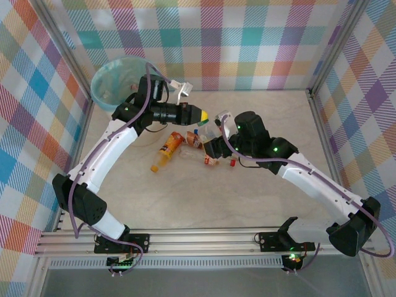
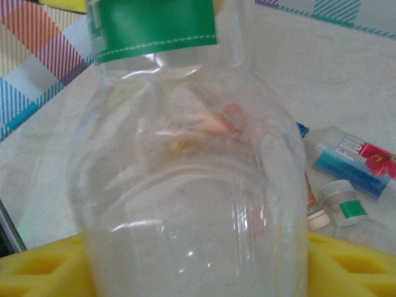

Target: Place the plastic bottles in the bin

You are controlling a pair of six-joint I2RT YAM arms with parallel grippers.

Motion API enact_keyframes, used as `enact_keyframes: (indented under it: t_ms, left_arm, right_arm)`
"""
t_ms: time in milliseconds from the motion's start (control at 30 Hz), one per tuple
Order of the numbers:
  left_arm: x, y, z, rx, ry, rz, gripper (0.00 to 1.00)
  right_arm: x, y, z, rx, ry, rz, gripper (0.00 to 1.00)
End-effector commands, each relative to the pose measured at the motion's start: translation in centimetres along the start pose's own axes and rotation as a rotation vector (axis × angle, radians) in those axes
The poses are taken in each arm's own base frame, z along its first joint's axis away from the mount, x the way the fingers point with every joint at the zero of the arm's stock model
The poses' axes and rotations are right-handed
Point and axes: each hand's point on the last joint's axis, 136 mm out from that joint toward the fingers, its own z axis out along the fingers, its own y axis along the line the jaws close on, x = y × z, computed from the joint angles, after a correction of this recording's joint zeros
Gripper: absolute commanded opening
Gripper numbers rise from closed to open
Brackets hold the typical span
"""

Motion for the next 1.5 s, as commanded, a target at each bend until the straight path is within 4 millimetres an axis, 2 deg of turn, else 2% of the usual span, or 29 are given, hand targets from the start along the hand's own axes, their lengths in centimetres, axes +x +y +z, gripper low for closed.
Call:
enact_keyframes:
  t_ms: [0, 133, 367, 533, 633, 800, 967, 1233, 1333, 1467]
  left_arm:
    - [-2.7, -1.1, -2.6, -0.098, -0.111, 0.037, 0.0]
    - [-5.5, -0.9, -5.6, -0.213, -0.206, 0.041, 0.0]
    - [-11.7, -1.8, -13.7, -0.339, -0.461, 0.06, 0.0]
    - [-14.9, -2.3, -19.9, -0.469, -0.642, 0.106, 0.0]
    - [-16.3, -1.3, -23.4, -0.564, -0.741, 0.096, 0.0]
    - [-17.4, 2.6, -27.7, -0.747, -0.851, 0.038, 0.0]
    - [-18.0, 7.3, -29.0, -0.854, -0.861, -0.028, 0.0]
    - [-18.1, 12.0, -29.5, -0.968, -0.795, -0.042, 0.0]
    - [-18.0, 14.1, -28.8, -0.997, -0.736, -0.046, 0.0]
    - [-17.7, 17.4, -26.6, -1.012, -0.63, -0.04, 0.0]
  right_arm:
    - [-1.7, -0.1, -1.0, 0.014, -0.075, 0.007, 0.86]
    - [-2.0, -0.3, -1.2, 0.027, -0.084, 0.01, 1.0]
    - [-2.1, -0.4, -1.3, 0.033, -0.095, 0.005, 1.0]
    - [-1.9, -0.3, -1.1, 0.023, -0.089, 0.01, 1.0]
    - [-2.0, 0.0, -1.0, 0.009, -0.089, 0.021, 1.0]
    - [-2.0, 0.9, -0.5, -0.05, -0.075, 0.047, 1.0]
    - [-2.0, 1.5, 0.2, -0.09, -0.049, 0.069, 0.99]
    - [-1.9, 3.2, 2.4, -0.187, 0.03, 0.122, 0.95]
    - [-2.4, 3.8, 3.0, -0.211, 0.051, 0.115, 0.95]
    - [-3.0, 4.3, 3.1, -0.219, 0.049, 0.096, 0.95]
